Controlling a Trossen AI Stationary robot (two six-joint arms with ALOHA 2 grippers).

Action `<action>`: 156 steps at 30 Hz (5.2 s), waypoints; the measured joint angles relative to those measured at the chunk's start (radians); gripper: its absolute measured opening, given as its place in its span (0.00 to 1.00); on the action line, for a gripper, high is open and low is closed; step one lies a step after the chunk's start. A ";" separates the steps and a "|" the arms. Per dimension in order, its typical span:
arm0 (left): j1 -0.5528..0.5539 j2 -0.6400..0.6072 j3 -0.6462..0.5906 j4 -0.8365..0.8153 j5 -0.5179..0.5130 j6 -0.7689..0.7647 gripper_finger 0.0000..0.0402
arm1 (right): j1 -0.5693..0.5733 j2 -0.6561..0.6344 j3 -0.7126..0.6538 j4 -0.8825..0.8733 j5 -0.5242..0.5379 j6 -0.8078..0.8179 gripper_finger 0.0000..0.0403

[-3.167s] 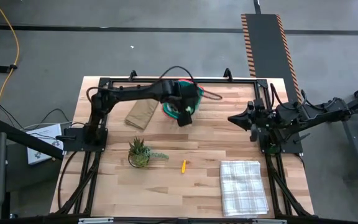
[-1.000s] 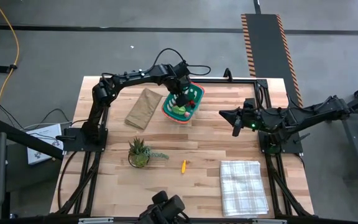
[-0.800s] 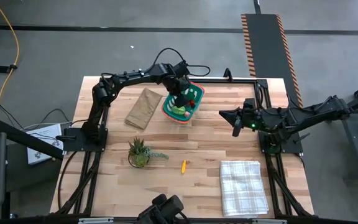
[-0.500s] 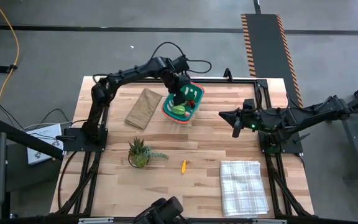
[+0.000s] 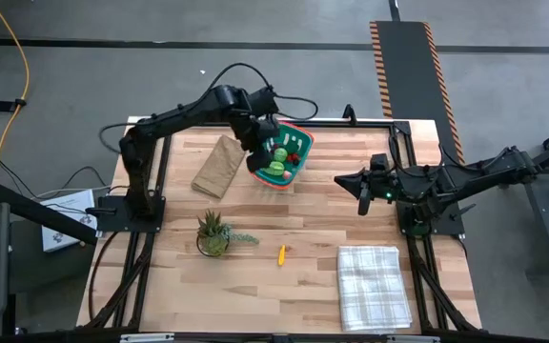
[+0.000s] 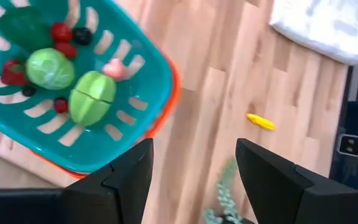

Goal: Pick and placing Produce into tupperware
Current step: Put the yellow corn in the green basket

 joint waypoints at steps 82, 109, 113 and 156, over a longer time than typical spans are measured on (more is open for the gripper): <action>-0.743 -0.053 -0.431 0.384 -0.511 -1.300 0.54 | -0.054 -0.004 0.000 -0.021 -0.291 -0.107 0.00; -0.743 0.078 -0.303 0.480 -0.504 -1.665 0.54 | -0.118 -0.068 0.000 -0.080 -0.445 -0.284 0.00; -0.744 0.089 -0.298 0.552 -0.500 -1.689 0.54 | -0.118 -0.068 0.000 -0.080 -0.474 -0.287 0.00; -0.743 0.214 -0.018 0.160 -0.502 -1.766 0.54 | -0.118 -0.093 0.000 -0.131 -0.528 -0.360 0.00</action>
